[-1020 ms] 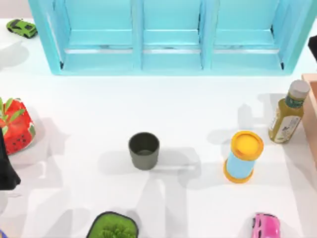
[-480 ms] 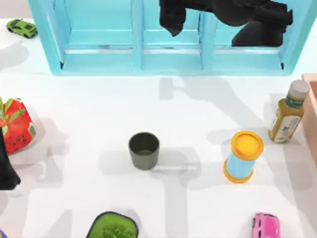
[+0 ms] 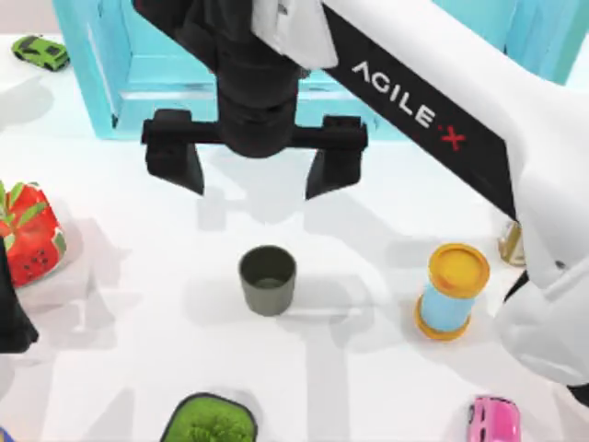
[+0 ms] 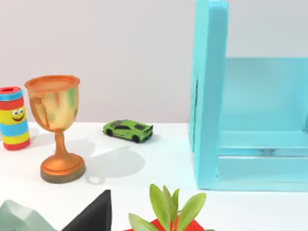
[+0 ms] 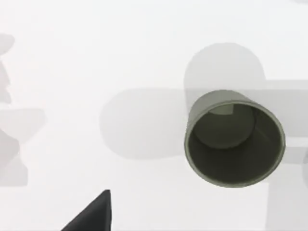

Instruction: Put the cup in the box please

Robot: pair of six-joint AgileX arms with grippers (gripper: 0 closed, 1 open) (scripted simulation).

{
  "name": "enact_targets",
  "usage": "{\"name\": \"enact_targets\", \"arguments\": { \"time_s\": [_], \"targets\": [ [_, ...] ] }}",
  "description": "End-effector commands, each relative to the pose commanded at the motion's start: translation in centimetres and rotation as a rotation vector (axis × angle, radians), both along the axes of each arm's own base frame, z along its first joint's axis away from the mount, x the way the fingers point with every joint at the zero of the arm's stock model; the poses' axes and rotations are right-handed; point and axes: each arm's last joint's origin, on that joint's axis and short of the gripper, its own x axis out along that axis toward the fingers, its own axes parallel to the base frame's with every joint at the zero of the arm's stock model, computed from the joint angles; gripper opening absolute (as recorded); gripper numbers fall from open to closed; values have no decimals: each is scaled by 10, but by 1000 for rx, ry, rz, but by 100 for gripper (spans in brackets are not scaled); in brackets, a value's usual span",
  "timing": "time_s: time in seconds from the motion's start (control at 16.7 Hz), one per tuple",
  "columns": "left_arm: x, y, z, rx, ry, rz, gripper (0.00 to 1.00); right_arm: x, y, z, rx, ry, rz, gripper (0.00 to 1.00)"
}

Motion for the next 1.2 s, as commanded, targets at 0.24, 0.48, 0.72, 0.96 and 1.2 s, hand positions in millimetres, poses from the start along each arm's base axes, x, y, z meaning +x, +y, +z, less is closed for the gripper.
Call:
{"name": "enact_targets", "arguments": {
  "time_s": [0.24,0.48,0.72,0.96,1.2],
  "targets": [
    [0,0,0,0,0,0,100,-11,23,-30,-56,50,0,100],
    [0,0,0,0,0,0,100,-12,25,-33,-63,55,0,100],
    [0,0,0,0,0,0,100,-9,25,-37,-63,56,-3,100],
    [0,0,0,0,0,0,100,-3,30,-57,-62,55,0,100],
    [0,0,0,0,0,0,100,1,31,-97,-71,62,-1,100]
  ]
}}
